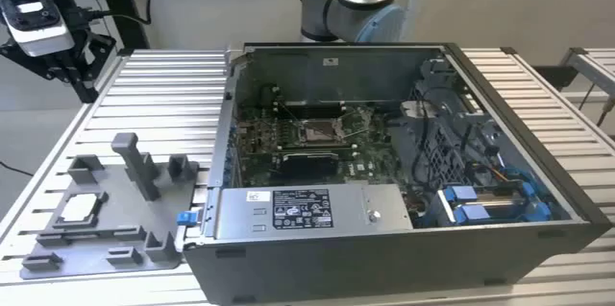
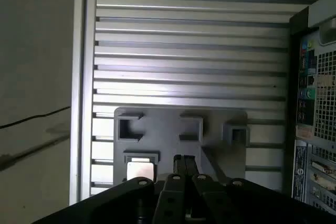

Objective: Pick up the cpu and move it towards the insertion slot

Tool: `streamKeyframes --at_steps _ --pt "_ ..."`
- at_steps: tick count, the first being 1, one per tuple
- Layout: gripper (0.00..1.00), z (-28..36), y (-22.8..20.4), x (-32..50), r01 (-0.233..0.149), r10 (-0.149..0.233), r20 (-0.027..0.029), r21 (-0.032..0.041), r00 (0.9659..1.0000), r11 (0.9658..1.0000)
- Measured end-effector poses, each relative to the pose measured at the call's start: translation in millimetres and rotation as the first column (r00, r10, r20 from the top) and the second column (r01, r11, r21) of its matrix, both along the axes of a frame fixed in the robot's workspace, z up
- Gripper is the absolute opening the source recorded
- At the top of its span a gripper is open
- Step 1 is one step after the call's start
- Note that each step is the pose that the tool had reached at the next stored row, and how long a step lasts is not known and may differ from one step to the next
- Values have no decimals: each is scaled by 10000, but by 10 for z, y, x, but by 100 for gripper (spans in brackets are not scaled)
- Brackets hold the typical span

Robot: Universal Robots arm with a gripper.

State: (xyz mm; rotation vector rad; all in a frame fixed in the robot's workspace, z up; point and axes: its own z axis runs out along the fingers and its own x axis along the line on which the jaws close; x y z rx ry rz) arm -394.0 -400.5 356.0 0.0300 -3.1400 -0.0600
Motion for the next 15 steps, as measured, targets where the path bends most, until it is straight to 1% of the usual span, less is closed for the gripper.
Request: streamKeyframes --at_steps 10,15 --pt "0 0 0 0 0 0 0 0 10000 10000" --pt "0 0 0 -44 0 0 -1 -1 10000 10000"
